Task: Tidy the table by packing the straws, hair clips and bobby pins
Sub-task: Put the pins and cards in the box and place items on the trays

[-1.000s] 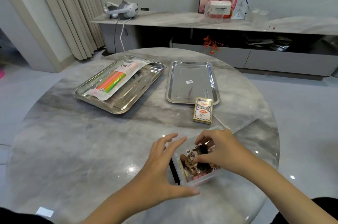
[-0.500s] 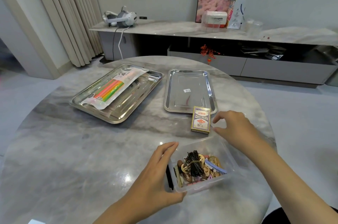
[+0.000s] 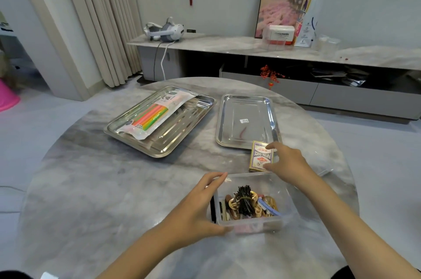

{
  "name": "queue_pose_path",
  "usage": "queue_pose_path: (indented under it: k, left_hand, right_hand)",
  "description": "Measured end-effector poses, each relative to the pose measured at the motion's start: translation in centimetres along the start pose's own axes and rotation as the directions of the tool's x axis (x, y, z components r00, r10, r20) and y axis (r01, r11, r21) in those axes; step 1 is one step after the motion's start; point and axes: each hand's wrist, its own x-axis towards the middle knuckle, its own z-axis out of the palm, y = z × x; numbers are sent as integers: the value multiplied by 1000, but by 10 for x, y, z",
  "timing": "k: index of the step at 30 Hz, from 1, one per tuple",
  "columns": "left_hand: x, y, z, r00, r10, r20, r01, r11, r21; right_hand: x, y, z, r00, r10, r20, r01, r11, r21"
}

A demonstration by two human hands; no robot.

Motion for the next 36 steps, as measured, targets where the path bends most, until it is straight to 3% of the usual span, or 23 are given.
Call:
queue_pose_path:
  k: [5, 10, 15, 20, 23, 25, 32, 36]
  left_hand:
    - [7, -19, -24, 999, -43, -16, 44, 997, 67]
    - [11, -32, -49, 996, -85, 38, 78, 987, 143]
    - [9, -37, -53, 986, -123, 111, 109, 986, 124]
    - [20, -24, -63, 974, -176, 145, 174, 984, 28]
    - [28, -21, -68, 980, -191, 62, 190, 981, 21]
    - [30, -23, -70, 971, -238, 17, 237, 971, 16]
    - [27, -28, -65, 949, -314, -4, 314, 949, 23]
    - [27, -30, -62, 950, -310, -41, 311, 950, 16]
  right_hand:
    - [20, 3, 2, 993, -105, 56, 110, 989, -95]
    - [22, -2, 15, 979, -68, 190, 129, 934, -332]
    - [28, -15, 24, 988, -43, 150, 94, 930, -355]
    - [27, -11, 45, 1000, -23, 13, 26, 969, -247]
    - [24, -18, 50, 997, 20, -70, -28, 992, -119]
    - [20, -29, 42, 995, -1, -101, -13, 991, -136]
    - [-3, -48, 3, 925, -333, -180, 349, 935, 60]
    - [-19, -54, -11, 878, -479, 25, 443, 829, 341]
